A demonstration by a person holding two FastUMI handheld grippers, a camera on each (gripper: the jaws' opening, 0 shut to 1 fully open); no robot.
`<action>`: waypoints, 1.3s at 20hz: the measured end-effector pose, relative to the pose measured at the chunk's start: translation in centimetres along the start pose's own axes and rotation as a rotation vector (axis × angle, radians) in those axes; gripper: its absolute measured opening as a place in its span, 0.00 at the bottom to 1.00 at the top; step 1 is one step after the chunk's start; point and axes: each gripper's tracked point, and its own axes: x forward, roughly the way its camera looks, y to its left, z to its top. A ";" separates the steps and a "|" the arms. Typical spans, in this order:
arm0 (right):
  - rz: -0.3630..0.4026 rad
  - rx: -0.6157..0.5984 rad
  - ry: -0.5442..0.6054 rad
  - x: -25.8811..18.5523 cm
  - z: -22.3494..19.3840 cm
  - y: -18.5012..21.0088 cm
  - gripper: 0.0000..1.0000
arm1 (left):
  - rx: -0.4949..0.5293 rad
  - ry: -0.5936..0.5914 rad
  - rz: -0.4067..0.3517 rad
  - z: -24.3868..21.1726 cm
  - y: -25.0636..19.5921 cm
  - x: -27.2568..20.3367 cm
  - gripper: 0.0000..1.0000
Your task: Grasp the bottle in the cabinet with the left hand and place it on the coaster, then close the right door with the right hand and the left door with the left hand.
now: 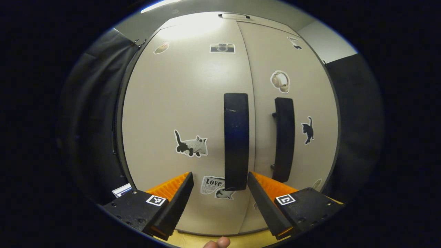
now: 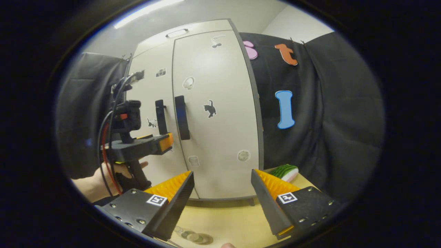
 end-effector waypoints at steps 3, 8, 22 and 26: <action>-0.001 -0.002 -0.012 -0.2 0.9 0.1 1.00 | -0.037 0.018 -0.031 0.7 -0.3 -3.3 0.99; -0.011 -0.008 -0.038 -0.8 2.7 0.3 1.00 | -0.081 0.018 -0.012 2.3 1.4 -8.9 0.99; -0.035 -0.078 -0.115 -3.1 6.0 2.8 1.00 | -0.073 0.042 0.068 1.3 5.6 -18.3 0.96; -0.041 -0.086 -0.120 -3.2 6.0 3.2 1.00 | -0.085 0.056 0.070 0.7 5.8 -18.6 0.96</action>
